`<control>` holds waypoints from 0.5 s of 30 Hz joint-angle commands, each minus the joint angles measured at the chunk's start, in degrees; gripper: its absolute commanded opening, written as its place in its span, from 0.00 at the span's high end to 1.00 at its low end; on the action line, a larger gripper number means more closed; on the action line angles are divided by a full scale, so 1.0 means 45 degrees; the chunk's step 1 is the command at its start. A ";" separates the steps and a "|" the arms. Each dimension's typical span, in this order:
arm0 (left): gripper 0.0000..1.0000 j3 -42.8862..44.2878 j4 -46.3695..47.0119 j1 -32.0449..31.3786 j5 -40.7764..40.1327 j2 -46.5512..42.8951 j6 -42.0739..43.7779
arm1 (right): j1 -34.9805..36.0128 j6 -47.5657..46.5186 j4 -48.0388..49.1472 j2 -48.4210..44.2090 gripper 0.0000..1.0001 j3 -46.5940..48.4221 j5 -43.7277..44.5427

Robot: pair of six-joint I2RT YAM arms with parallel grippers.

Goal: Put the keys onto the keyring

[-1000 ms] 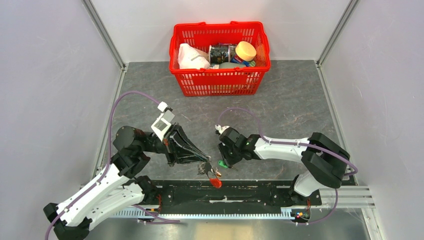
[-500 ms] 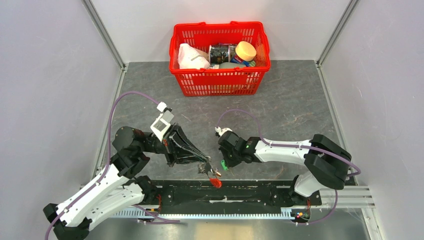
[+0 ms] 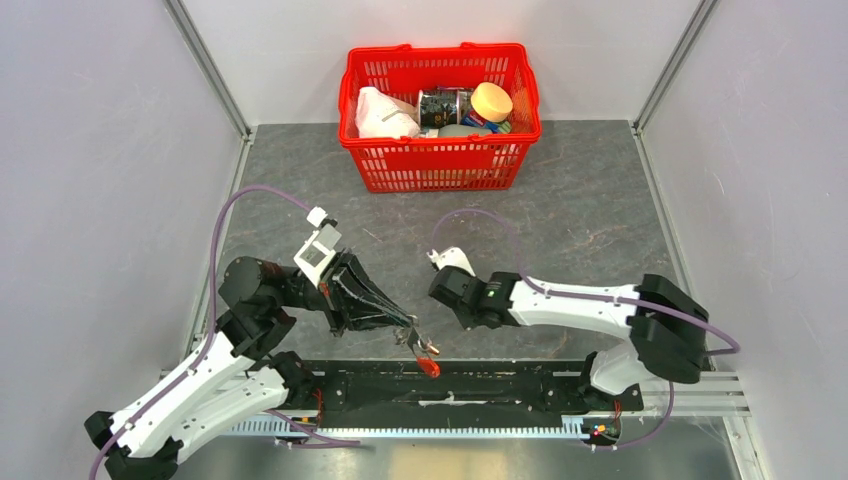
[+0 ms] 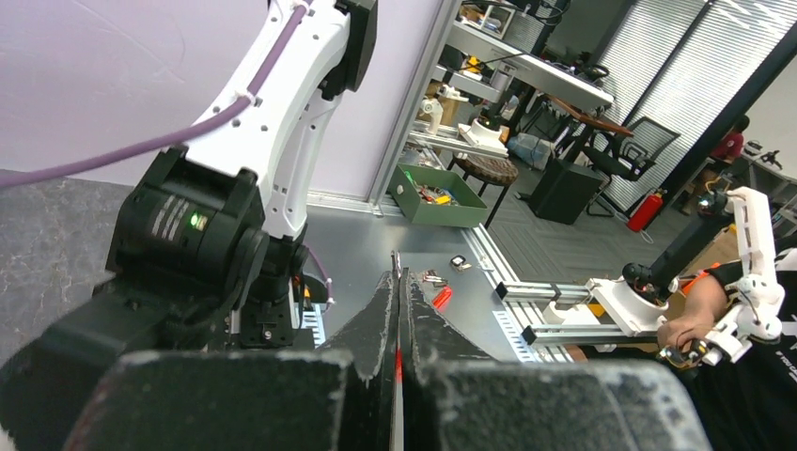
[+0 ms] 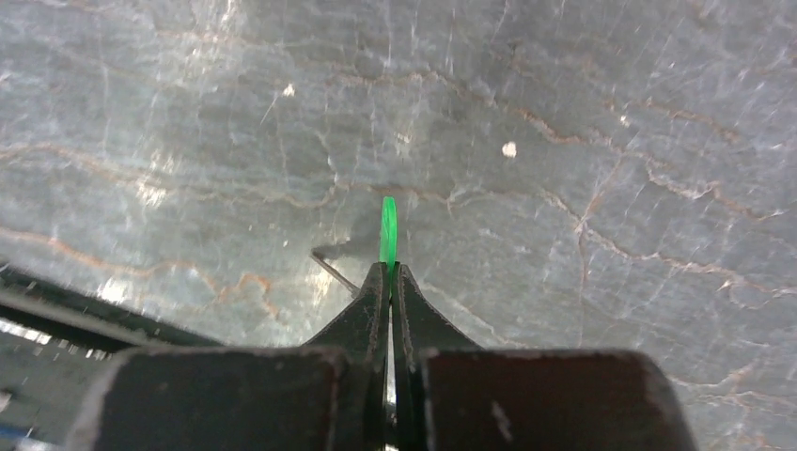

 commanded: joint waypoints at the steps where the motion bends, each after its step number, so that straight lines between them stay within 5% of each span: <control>1: 0.98 0.0209 0.0360 -0.0070 0.0008 -0.0154 0.0369 | 0.0636 -0.0087 -0.0041 0.1711 1.00 0.1001 0.2389; 3: 0.98 0.0209 0.0360 -0.0070 -0.0004 -0.0169 0.0350 | 0.0894 -0.0010 0.0201 0.2542 0.98 0.1307 0.2729; 11: 0.98 0.0598 -0.0264 -0.0070 0.0033 0.0056 0.0600 | 0.1099 0.0484 0.0967 0.2302 0.46 0.1430 0.2182; 15: 0.98 0.0438 -0.0135 -0.0073 -0.0018 0.0178 0.0597 | 0.1096 0.0796 0.0462 0.0782 0.39 0.1110 0.2182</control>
